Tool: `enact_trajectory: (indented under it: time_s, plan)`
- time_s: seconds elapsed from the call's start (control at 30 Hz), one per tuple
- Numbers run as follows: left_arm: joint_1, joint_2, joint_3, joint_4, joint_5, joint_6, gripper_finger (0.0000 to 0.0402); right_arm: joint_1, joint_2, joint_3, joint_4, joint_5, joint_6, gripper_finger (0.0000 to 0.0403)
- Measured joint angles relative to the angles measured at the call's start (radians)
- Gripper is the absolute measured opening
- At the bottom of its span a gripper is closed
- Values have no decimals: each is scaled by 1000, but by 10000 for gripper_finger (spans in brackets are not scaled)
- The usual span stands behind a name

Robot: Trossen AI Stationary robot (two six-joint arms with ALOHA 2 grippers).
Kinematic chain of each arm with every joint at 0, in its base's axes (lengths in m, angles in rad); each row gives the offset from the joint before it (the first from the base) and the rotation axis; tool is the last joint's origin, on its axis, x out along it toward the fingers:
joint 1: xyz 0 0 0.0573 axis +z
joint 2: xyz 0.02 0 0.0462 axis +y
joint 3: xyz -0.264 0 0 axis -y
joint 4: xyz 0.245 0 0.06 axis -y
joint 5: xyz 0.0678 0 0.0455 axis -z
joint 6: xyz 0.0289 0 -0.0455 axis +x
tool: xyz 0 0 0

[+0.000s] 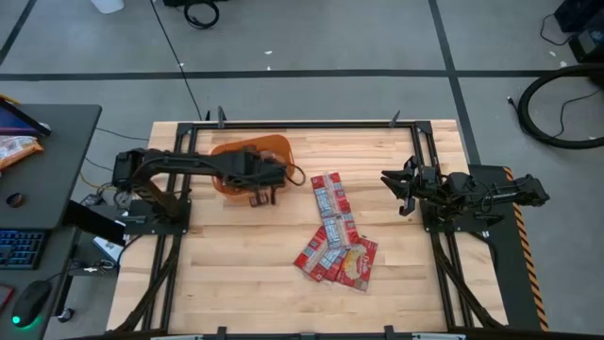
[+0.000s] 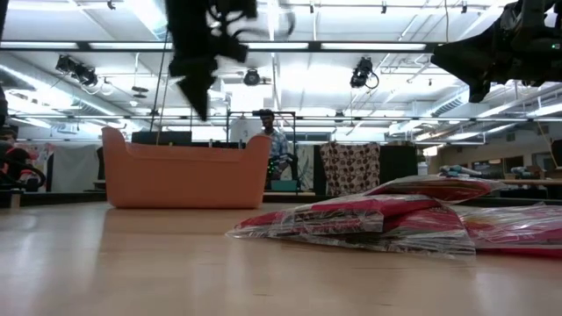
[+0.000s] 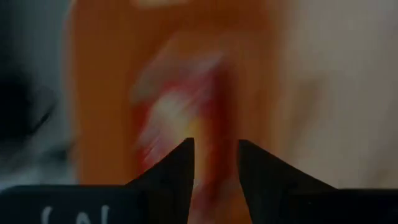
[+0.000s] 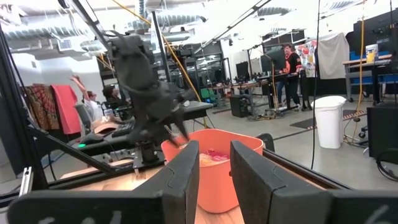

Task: Sort popcorn bags into baskets
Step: Put the red popcorn bag into the orange container

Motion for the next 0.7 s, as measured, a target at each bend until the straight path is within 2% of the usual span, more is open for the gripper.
enact_trajectory:
  time_s: [0.1, 0.17, 0.3, 0.4, 0.57, 0.7]
  plan:
    - [-46, 4, 0, 178, 101, 84, 126, 0, 0, 0, 0, 0, 0, 95]
    - [-82, 20, 0, 289, 112, 144, 126, 0, 0, 0, 0, 0, 0, 95]
    - [-140, 75, 0, 468, 69, 257, 126, 0, 0, 0, 0, 0, 0, 95]
    - [-164, 131, 0, 579, 14, 262, 126, 0, 0, 0, 0, 0, 0, 95]
    - [-175, 236, 0, 719, 38, 304, 126, 0, 0, 0, 0, -1, 0, 95]
    - [-188, 328, 0, 795, -4, 390, 126, 0, 0, 0, 0, -4, 0, 95]
